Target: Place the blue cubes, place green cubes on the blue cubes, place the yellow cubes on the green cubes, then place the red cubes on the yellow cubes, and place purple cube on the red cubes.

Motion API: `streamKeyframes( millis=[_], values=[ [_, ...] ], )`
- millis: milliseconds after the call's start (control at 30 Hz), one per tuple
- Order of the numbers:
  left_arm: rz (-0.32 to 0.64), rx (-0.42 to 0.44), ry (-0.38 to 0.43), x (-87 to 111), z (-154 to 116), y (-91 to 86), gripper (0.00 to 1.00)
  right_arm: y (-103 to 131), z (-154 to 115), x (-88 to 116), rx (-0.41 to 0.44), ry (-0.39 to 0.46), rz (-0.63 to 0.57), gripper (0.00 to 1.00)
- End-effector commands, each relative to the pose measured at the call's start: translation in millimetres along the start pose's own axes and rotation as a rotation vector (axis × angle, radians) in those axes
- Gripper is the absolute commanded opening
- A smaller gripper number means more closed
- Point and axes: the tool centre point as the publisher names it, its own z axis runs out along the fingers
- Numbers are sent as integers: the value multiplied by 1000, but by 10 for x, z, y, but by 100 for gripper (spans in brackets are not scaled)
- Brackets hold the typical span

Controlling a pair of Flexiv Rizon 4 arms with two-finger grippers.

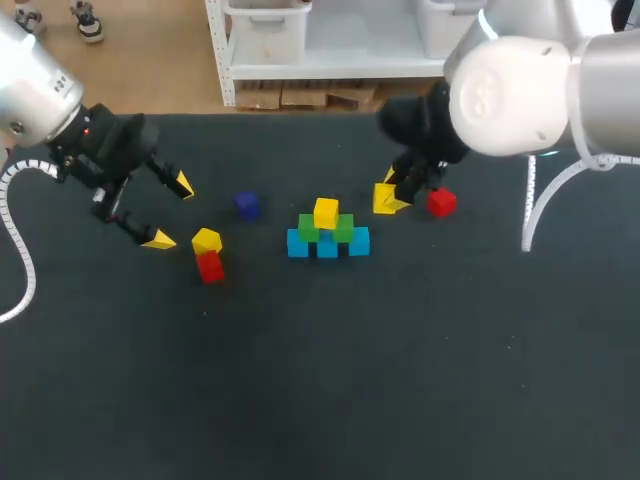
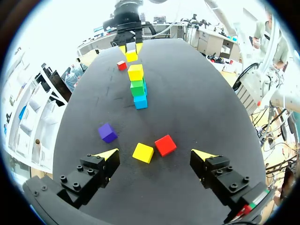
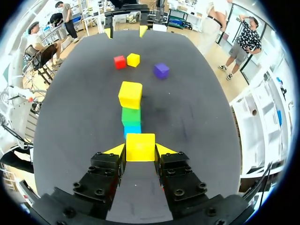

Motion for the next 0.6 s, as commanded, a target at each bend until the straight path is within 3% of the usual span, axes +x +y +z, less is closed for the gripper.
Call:
streamKeyframes(
  millis=[33,600],
  values=[
    [4,-3,-4,14,3,-9,100,52,28,-92,-7,11,-4,0],
    [4,-3,-4,14,3,-9,100,168,184,-310,-39,26,-29,0]
  ],
)
